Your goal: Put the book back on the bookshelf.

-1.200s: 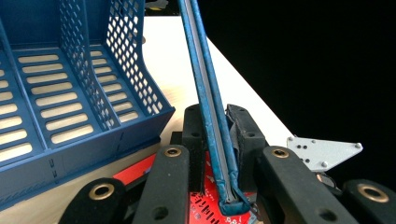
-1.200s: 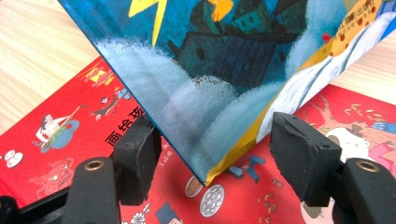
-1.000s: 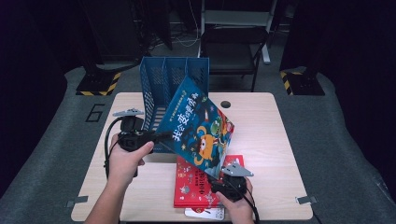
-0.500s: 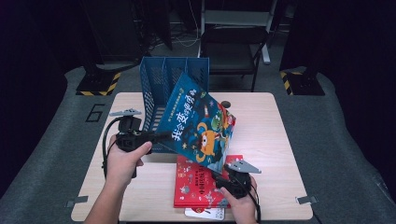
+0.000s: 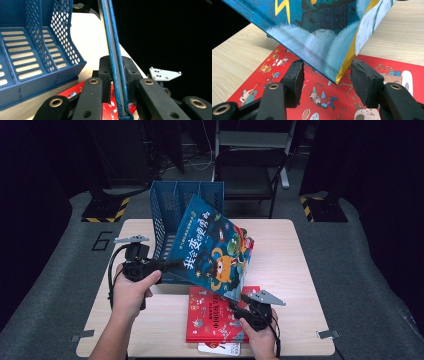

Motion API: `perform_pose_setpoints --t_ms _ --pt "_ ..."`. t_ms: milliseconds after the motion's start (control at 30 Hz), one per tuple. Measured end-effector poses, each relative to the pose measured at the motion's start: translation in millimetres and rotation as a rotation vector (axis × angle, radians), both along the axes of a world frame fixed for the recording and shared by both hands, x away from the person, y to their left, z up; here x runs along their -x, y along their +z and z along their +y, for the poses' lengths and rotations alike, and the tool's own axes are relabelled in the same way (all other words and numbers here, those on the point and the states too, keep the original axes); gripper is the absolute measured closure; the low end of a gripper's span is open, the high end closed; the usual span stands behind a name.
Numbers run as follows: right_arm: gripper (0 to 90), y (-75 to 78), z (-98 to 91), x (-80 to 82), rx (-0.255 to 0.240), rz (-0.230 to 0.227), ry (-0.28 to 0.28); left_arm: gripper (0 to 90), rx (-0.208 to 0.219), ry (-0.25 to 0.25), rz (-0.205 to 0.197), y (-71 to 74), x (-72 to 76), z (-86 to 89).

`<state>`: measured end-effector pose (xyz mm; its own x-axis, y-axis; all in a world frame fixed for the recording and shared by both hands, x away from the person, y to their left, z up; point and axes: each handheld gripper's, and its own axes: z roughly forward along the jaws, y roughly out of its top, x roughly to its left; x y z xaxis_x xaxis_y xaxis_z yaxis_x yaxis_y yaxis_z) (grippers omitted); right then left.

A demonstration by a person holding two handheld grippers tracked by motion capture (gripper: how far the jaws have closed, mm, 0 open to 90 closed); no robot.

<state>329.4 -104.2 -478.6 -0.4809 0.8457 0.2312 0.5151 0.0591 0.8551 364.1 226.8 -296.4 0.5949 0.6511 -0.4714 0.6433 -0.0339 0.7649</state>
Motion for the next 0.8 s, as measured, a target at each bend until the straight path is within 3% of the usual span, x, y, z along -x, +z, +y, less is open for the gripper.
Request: perform_pose_setpoints --t_ms 233,567,800 --pt "44.0 3.6 0.6 -1.7 0.016 -0.029 -0.013 81.5 0.035 -0.006 0.005 3.0 0.6 1.3" --pt "45.1 6.1 9.5 -4.9 0.025 -0.044 -0.006 81.9 0.023 0.02 0.015 10.4 1.1 3.4" --pt "45.7 -1.2 16.7 -1.3 0.057 -0.009 0.014 82.3 -0.003 0.006 0.031 2.1 1.7 3.2"
